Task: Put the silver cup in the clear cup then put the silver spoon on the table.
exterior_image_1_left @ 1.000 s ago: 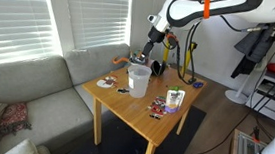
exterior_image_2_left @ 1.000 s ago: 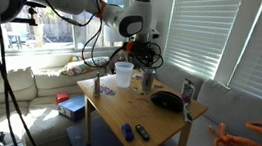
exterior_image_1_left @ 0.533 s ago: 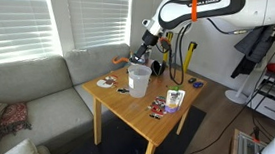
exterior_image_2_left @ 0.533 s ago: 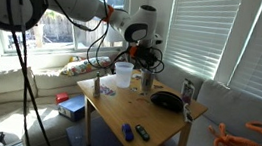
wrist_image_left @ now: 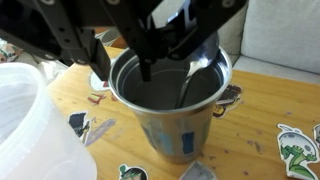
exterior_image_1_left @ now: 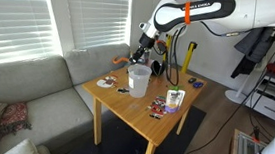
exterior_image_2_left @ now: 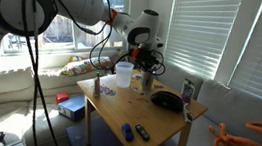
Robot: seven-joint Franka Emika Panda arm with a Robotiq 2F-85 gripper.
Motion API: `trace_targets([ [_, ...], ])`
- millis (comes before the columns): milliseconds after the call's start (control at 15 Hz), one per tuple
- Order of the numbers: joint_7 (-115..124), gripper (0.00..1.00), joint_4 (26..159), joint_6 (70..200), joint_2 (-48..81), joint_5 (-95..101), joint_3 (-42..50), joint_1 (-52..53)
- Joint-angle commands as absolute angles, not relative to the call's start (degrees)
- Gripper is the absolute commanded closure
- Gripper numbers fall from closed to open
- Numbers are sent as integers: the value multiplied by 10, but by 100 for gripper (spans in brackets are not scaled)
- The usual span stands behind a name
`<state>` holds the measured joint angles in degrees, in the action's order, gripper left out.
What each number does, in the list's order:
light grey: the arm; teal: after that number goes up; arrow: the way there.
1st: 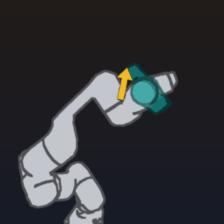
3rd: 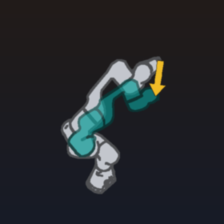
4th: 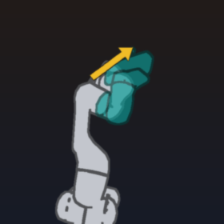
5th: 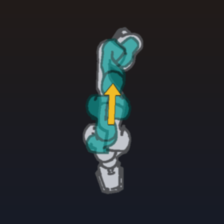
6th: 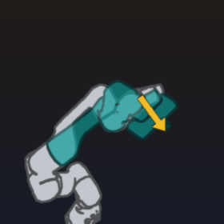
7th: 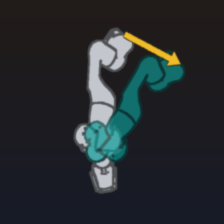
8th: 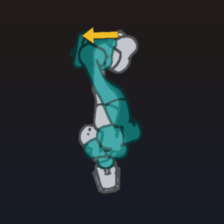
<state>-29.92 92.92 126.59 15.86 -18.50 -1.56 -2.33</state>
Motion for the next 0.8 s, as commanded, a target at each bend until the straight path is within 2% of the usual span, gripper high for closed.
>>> trace_targets([
  [0,-287,94,895,1229,175,-179,-24,-38],
  [133,-283,100,890,1218,177,-176,-23,-40],
  [733,-271,99,858,1169,152,-125,-19,-34],
])
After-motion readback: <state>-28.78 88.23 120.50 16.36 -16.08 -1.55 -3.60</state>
